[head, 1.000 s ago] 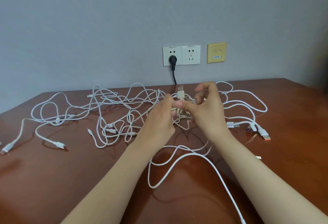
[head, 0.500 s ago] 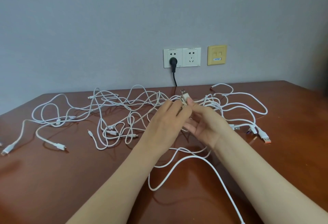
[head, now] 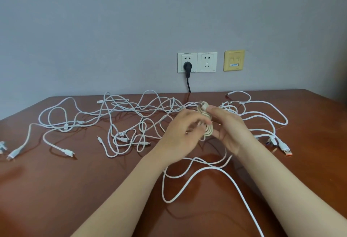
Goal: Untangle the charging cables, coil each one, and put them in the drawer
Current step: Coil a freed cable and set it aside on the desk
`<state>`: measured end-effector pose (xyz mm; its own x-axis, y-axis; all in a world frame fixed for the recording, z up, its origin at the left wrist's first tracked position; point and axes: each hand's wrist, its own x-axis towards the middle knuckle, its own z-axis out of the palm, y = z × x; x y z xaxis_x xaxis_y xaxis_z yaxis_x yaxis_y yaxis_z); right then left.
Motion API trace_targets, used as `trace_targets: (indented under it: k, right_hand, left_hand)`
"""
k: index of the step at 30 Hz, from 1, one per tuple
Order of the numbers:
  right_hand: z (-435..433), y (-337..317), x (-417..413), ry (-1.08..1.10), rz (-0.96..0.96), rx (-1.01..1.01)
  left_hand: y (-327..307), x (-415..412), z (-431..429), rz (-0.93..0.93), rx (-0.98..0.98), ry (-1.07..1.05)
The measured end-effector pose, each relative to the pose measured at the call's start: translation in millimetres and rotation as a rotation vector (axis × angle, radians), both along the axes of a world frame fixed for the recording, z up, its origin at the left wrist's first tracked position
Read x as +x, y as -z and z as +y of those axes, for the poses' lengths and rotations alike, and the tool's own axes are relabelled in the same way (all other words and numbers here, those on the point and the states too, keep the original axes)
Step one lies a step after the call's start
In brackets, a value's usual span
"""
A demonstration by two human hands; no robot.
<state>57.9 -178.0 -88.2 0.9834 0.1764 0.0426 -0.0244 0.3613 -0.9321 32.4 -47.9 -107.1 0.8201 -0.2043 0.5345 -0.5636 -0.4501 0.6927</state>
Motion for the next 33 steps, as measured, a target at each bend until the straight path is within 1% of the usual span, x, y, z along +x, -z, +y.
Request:
trace_targets:
  k: [2,3,4,6,8,10,13,15,18,19,21,24,28,33]
  right_hand:
    - [0.0,-1.1,-0.6,-0.05,-0.03,-0.016]
    - [1.0,-1.5,-1.6,-0.085,-0.052,-0.034]
    - [2.5,-1.7,-3.1,-0.119,-0.075,-0.064]
    - [6.4,-1.6,-6.7,-0.16,-0.122,-0.144]
    - [9.2,-1.0,-8.9,-0.152,-0.164,-0.218]
    - [10.0,-1.1,-9.7,-0.139,-0.19,-0.245]
    - [10.6,0.1,-6.9,-0.12,-0.254,-0.259]
    - [12.7,3.2,-4.6,-0.034,-0.347,-0.359]
    - [14.7,8.2,-5.2,0.159,-0.563,-0.588]
    - [15.5,8.6,-6.5,0.191,-0.617,-0.635]
    - [16.8,7.9,-10.6,0.229,-0.671,-0.663]
    - [17.4,7.4,-11.4,0.264,-0.675,-0.671]
    - [19.4,10.2,-9.3,0.266,-0.655,-0.767]
    - [21.1,8.1,-13.8,0.301,-0.645,-0.831]
  left_hand:
    - [-10.2,3.9,-0.6,0.118,-0.35,-0.125]
    - [-15.5,6.5,1.6,0.188,-0.477,-0.186]
    - [-19.0,8.6,5.4,0.27,-0.55,-0.209]
    - [-21.2,8.8,11.5,0.431,-0.589,-0.152]
    - [-20.4,6.3,12.3,0.522,-0.611,-0.07]
    - [-19.5,5.3,11.3,0.539,-0.627,-0.06]
    - [-21.6,3.9,12.5,0.564,-0.713,-0.022]
    - [-21.9,3.0,14.3,0.593,-0.762,0.012]
    - [-22.5,2.7,16.4,0.62,-0.811,0.05]
    - [-23.7,2.6,17.1,0.631,-0.841,0.071]
    - [-25.7,1.6,17.7,0.663,-0.902,0.107]
    - [-26.4,0.1,16.8,0.735,-0.98,0.121]
    - [-25.8,-1.1,16.1,0.788,-1.043,0.096]
    - [-23.3,1.5,16.6,0.734,-0.946,-0.01]
